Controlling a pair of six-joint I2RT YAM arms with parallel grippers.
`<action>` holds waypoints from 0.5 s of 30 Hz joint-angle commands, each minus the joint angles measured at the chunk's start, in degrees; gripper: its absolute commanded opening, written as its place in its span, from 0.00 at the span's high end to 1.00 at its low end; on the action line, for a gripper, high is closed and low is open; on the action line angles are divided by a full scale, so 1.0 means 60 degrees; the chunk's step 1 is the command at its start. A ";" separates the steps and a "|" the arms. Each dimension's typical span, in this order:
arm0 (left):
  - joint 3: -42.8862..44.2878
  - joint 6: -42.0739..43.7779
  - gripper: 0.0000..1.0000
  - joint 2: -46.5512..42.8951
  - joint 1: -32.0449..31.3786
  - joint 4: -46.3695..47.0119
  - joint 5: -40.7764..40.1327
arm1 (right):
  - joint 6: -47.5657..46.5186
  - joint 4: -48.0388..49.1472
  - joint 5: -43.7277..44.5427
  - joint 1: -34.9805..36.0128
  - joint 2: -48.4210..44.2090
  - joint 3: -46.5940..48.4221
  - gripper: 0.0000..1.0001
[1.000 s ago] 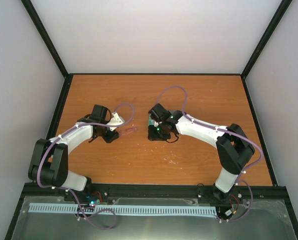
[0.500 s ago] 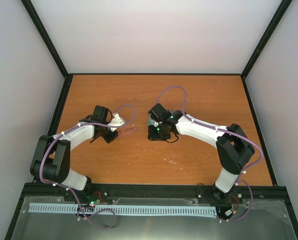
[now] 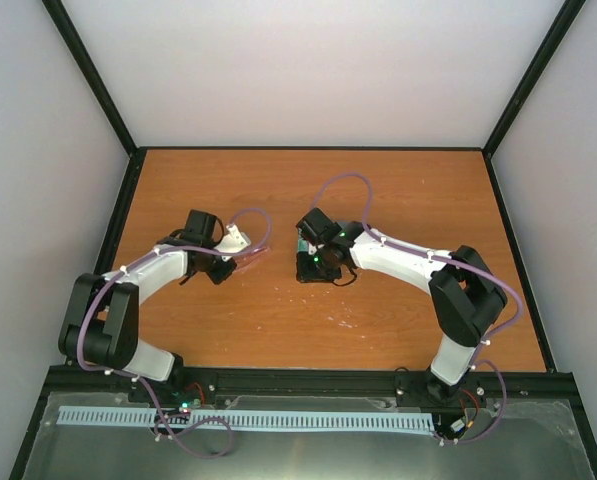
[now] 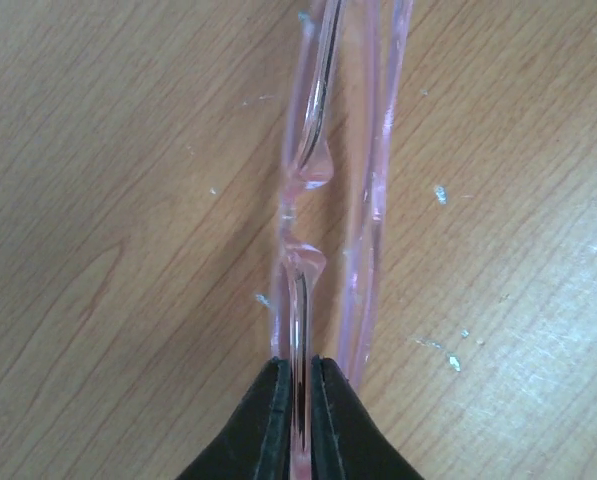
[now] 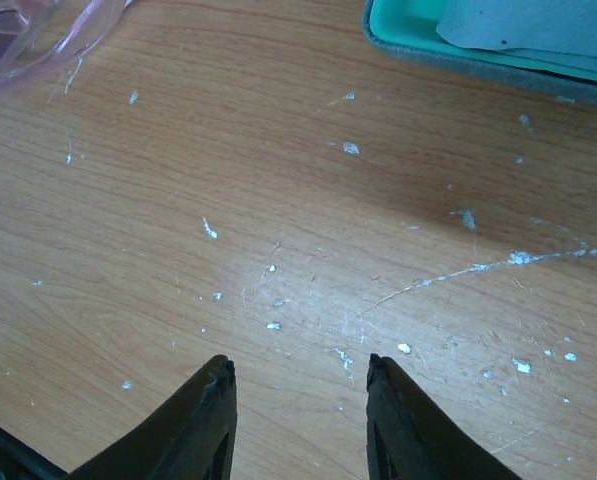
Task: Organize the sunglasses
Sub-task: Pick up the sunglasses from the center of the board.
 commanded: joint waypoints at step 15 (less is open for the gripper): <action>-0.0003 0.0642 0.95 -0.2874 -0.0882 -0.0691 0.0654 | 0.1864 0.3263 -0.2914 -0.2071 -0.1691 -0.2088 0.61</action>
